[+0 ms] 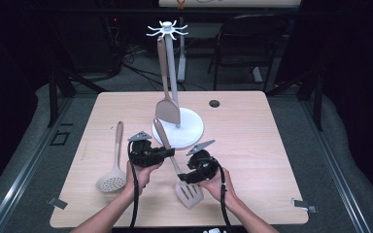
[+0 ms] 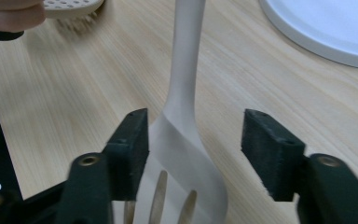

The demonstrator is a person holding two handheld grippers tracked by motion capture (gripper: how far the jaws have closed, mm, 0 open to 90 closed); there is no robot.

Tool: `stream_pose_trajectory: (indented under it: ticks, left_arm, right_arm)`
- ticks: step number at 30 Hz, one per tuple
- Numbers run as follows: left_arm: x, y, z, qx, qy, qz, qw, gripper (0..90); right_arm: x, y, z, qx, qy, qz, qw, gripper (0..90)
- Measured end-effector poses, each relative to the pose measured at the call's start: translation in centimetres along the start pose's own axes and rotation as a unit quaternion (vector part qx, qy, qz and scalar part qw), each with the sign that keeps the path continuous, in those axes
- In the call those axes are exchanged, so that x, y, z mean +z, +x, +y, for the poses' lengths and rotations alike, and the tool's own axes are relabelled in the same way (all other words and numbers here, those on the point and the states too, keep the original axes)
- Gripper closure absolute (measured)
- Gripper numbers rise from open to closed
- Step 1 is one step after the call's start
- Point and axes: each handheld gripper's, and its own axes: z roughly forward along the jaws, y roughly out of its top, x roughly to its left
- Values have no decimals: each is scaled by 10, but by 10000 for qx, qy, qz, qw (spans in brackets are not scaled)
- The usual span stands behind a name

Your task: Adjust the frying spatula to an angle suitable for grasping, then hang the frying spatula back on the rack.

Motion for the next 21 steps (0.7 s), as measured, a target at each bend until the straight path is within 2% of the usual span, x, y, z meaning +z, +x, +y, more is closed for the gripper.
stream_pose_trajectory:
  ticks: [7, 12, 16, 21]
  left_arm:
    - [0, -1, 5, 18, 3, -108, 9999, 727]
    - [-1, -2, 10, 61, -44, -175, 9998, 737]
    - [-2, -5, 16, 58, -104, -323, 9994, 754]
    - [-2, -14, 24, 233, -76, -505, 9984, 770]
  right_arm:
    - [-11, -9, -4, 50, 180, -167, 9997, 148]
    - [-21, -19, -8, -7, 274, -420, 9987, 87]
    - [-28, -29, -14, 95, 280, -518, 9982, 61]
    - [-31, -39, -15, 176, 270, -594, 9977, 60]
